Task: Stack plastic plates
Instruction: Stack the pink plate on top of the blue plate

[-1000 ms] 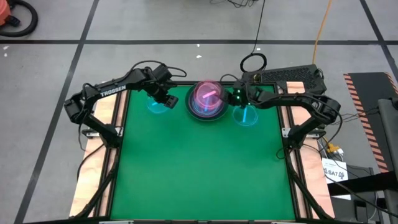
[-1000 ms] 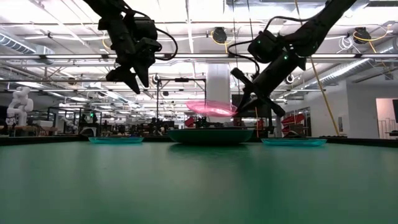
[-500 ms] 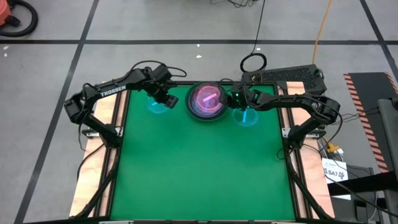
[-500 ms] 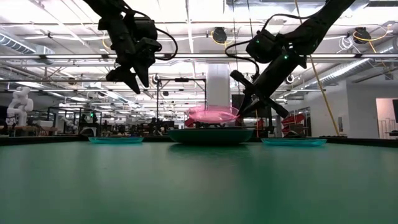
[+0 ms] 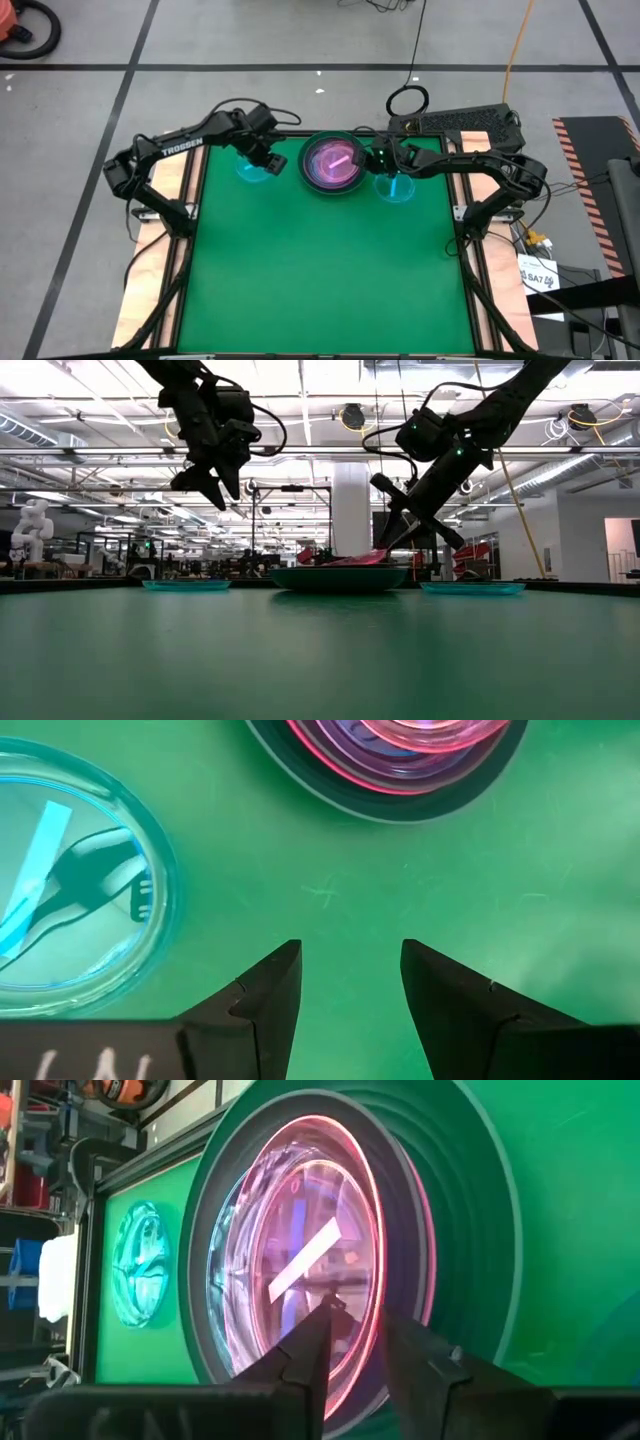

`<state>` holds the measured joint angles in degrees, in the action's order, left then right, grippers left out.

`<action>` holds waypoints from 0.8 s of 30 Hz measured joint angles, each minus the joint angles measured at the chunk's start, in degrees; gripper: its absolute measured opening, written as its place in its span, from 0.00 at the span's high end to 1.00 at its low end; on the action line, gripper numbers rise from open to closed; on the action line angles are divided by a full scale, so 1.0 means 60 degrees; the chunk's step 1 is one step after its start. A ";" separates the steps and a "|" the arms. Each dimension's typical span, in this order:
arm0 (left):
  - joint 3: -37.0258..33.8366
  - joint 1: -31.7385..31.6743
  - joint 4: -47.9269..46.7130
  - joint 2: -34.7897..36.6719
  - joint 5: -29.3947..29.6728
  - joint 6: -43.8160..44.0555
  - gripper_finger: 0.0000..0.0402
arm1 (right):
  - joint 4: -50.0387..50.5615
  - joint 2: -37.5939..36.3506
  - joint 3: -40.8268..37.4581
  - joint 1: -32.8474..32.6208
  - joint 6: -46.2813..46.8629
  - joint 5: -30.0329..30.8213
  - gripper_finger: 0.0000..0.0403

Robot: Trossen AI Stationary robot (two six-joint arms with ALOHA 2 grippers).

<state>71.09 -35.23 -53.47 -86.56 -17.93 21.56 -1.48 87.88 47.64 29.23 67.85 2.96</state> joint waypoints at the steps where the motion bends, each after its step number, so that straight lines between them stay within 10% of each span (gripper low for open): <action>1: 0.0000 0.0031 0.0000 0.0000 0.0000 0.0000 0.55 | -0.0001 0.0000 0.0000 -0.0015 0.0000 -0.0007 0.79; 24: 0.0000 0.0605 0.0000 0.0000 0.0000 0.0277 0.55 | -0.0291 0.0000 0.0000 -0.0224 -0.0229 0.0267 0.79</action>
<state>71.09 -31.60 -53.47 -86.56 -17.93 23.22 -3.22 87.88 47.64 27.89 66.48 4.56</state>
